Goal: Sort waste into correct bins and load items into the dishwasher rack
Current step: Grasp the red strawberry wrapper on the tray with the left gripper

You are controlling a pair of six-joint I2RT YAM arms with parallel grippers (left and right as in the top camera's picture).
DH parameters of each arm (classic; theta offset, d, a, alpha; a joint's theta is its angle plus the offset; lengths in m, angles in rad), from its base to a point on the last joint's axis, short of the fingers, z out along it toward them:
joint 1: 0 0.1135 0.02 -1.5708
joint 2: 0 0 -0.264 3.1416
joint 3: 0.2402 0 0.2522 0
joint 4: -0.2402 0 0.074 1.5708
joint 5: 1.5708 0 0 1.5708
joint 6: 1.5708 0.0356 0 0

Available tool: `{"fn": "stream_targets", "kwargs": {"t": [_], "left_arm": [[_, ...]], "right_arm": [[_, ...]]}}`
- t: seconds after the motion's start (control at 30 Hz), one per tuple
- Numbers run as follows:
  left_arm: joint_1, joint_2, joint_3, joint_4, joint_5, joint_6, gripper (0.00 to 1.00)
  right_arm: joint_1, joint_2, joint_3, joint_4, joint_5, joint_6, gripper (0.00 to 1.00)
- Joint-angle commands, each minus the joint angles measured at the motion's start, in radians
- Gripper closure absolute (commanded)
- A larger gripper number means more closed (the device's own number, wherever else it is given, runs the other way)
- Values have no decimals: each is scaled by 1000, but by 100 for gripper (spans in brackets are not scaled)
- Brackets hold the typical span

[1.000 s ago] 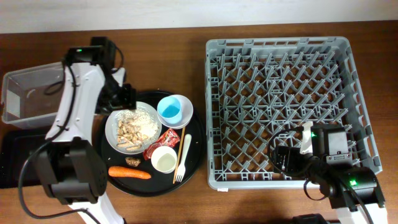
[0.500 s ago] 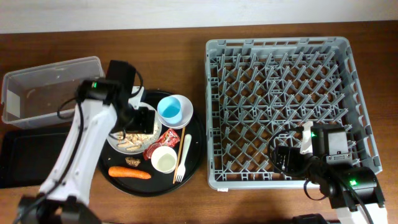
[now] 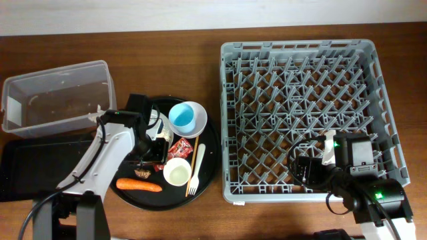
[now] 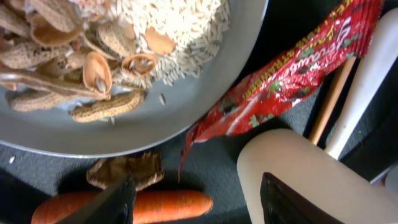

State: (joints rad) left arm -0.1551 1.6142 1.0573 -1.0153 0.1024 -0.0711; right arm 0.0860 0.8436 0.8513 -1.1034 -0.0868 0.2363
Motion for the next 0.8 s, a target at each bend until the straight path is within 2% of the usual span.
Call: {"fn": "stream_targets", "kwargs": {"t": [0.0,0.3,0.47,0.53,0.7,0.77], "left_arm": [[-2,7,-51,42,18,5,37],[-2,10,-129,151,18,4,50],[-2,13,-129,165,18,4,69],[-2,13,-129,169,17,4,81],[-1,13,-129,177,14,4,99],[-1,13,-129,177,14,5,100]], "right_arm": [[5,1,20,-1,12,5,1],[5,1,20,-1,12,5,1],[5,1,20,-1,12,5,1],[5,1,20,-1,12,5,1],[5,1,20,-1,12,5,1],[5,1,20,-1,12,5,1]]}}
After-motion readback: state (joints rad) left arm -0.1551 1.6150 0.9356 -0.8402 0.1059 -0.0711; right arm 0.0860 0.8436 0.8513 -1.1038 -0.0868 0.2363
